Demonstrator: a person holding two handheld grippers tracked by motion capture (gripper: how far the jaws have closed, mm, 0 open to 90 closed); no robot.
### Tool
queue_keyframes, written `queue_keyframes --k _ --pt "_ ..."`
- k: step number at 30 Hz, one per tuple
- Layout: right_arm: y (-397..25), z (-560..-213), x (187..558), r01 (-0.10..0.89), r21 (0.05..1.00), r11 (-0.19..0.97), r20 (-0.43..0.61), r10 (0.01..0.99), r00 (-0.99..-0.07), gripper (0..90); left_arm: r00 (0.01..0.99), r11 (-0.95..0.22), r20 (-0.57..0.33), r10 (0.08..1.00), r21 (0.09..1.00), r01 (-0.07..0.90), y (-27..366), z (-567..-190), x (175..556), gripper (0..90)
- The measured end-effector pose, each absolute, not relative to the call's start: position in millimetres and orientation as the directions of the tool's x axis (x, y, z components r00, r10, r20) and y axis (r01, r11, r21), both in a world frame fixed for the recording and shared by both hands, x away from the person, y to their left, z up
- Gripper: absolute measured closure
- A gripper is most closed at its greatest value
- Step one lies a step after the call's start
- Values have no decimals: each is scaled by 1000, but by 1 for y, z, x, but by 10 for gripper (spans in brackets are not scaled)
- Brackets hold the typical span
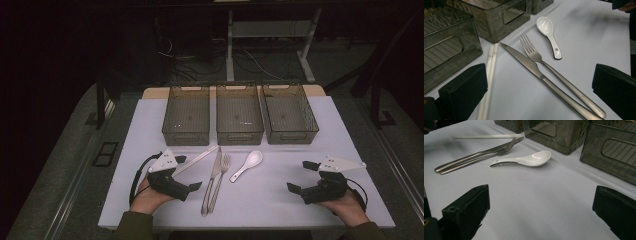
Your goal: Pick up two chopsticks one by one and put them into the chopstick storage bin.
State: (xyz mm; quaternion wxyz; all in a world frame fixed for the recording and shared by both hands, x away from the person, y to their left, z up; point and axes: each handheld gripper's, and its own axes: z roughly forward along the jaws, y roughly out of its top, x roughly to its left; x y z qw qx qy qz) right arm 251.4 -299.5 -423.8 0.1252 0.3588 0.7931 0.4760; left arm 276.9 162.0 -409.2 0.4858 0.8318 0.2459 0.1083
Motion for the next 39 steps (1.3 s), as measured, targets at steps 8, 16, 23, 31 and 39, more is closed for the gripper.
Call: queue_keyframes --k 8,16,23,31,39 --pt "-299 -424 251 448 844 295 144 681 -718 13 858 -417 -56 511 857 305 161 -407 278 0" --pt "-299 -423 250 443 844 301 135 681 -720 13 862 -422 -51 505 856 298 163 -403 283 0" --pt "-298 -424 249 444 844 302 134 683 -718 13 865 -427 -51 499 854 296 162 -401 287 0" --pt "-298 -424 250 445 845 298 135 685 -716 13 869 -429 -46 493 856 289 160 -395 295 0" --pt "-299 -425 250 441 847 296 132 688 -713 13 875 -441 -44 482 851 286 159 -390 306 19"
